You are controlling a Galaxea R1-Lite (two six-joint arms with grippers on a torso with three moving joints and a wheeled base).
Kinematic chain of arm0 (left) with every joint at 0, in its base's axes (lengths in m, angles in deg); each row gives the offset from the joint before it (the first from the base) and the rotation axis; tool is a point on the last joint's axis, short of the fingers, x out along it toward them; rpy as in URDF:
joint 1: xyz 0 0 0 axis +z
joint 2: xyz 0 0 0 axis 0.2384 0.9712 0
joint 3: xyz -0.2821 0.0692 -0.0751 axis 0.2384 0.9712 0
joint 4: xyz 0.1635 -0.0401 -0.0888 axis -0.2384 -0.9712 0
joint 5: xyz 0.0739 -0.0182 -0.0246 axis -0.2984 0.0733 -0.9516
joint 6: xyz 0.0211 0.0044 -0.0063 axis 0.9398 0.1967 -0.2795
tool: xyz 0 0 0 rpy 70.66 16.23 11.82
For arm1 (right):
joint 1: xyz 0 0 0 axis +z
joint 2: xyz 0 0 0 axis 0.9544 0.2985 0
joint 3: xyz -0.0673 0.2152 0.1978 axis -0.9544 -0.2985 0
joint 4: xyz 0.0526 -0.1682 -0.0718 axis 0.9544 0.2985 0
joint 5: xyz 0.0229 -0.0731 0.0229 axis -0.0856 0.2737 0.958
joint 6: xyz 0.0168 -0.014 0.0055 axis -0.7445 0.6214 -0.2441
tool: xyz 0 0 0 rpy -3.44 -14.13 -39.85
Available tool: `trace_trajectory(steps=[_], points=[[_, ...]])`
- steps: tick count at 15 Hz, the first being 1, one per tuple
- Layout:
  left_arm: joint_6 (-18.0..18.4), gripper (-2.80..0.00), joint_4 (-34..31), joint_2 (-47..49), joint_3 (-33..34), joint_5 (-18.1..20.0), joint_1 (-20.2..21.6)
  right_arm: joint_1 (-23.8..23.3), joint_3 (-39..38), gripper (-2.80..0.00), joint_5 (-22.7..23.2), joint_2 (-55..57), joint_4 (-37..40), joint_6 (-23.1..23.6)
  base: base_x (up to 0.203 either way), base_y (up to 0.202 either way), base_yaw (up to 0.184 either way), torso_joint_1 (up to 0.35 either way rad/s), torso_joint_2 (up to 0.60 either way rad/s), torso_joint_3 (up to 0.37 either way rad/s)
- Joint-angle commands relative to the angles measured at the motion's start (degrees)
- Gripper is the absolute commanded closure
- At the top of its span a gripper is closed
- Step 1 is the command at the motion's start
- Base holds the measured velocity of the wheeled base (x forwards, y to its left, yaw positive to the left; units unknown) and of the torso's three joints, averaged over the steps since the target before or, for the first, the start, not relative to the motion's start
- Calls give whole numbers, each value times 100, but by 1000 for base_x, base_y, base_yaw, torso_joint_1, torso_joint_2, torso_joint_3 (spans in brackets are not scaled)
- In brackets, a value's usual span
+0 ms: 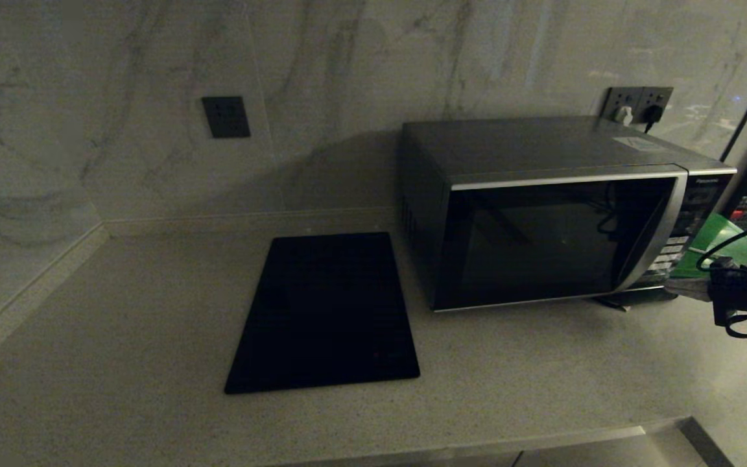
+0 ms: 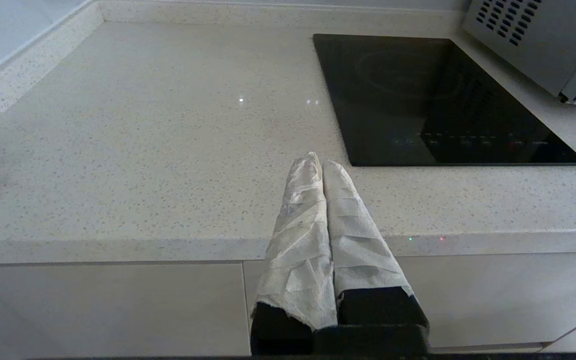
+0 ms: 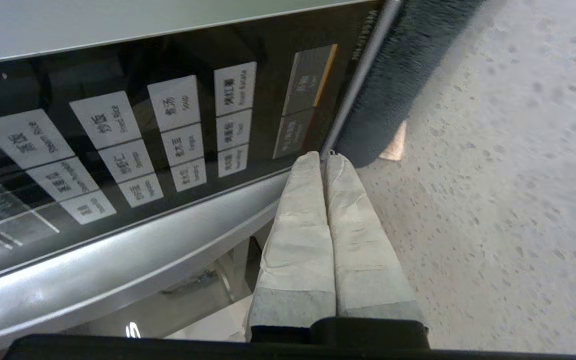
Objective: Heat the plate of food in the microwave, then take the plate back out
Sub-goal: Open the microwave oven
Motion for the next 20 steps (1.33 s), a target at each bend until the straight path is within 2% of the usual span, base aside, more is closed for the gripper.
trace_trajectory(steps=[1, 6, 12, 16, 20], points=[[-4, 0, 4, 9, 0, -2, 2, 22, 121, 0, -33, 79, -1, -29, 0, 0, 0, 0, 0, 0], [-4, 0, 4, 9, 0, -2, 2, 95, 283, 0, -343, 238, -156, -37, 0, 0, 0, 0, 0, 0], [-4, 0, 4, 9, 0, -11, 2, 114, 420, 0, -392, 389, -168, -61, 0, 0, 0, 0, 0, 0], [-4, 0, 4, 9, 0, -2, 2, 159, 456, 0, -385, 408, -659, -537, 0, 0, 0, 0, 0, 0], [-4, 0, 4, 9, 0, -5, 2, 268, 531, 0, -392, 452, -722, -563, 0, 0, 0, 0, 0, 0]])
